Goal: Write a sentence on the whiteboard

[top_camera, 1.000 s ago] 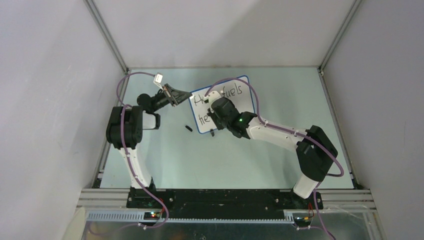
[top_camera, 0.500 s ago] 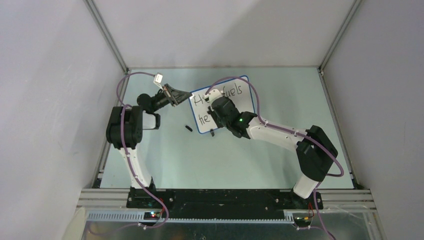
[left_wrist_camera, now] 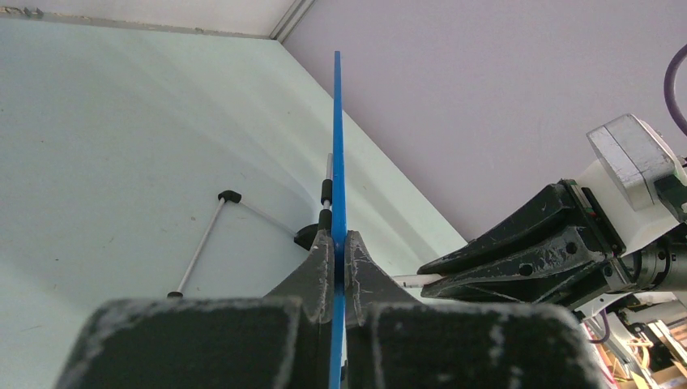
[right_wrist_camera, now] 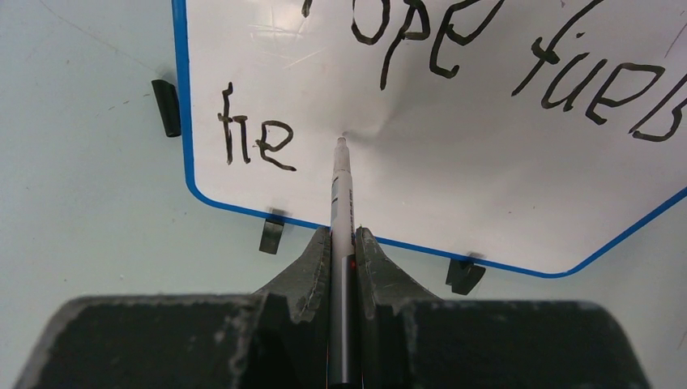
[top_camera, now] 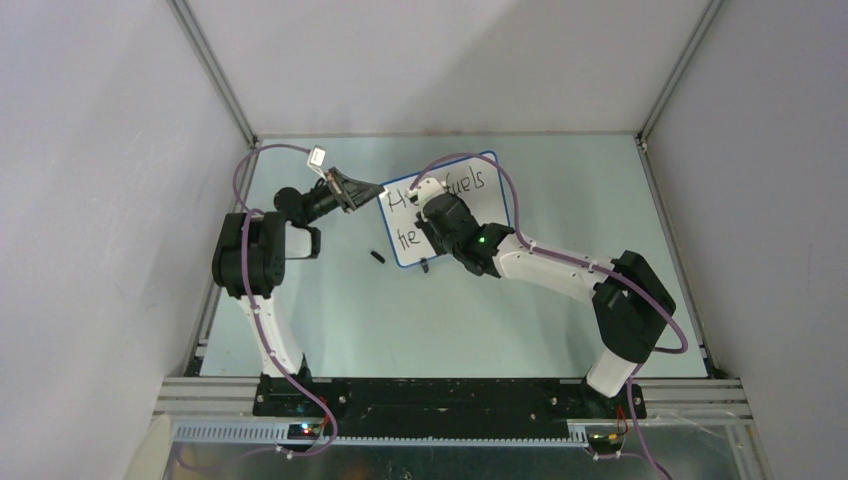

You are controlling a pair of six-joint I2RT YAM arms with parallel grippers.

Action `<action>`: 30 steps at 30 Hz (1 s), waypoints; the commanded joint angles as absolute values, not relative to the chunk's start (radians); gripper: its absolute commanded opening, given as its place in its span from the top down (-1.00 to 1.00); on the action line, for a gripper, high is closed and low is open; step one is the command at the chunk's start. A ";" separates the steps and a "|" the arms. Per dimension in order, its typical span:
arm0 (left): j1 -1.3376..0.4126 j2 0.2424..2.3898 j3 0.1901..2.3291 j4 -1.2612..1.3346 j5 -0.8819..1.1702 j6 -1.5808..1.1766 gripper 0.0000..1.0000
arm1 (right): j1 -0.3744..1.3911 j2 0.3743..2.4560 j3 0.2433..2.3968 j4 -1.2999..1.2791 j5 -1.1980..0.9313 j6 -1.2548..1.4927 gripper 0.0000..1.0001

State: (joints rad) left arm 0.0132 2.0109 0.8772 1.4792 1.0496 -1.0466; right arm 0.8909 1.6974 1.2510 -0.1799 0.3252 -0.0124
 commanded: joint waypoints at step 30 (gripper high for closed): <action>-0.003 2.008 0.889 1.526 1.078 -1.043 1.00 | 0.898 1.748 1.286 -0.137 0.322 -0.029 1.00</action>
State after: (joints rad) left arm 0.0132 2.0109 0.8772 1.4788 1.0492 -1.0462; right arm 0.8948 1.7260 1.2514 -0.1799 0.3279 -0.0200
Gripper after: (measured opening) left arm 0.020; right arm 0.150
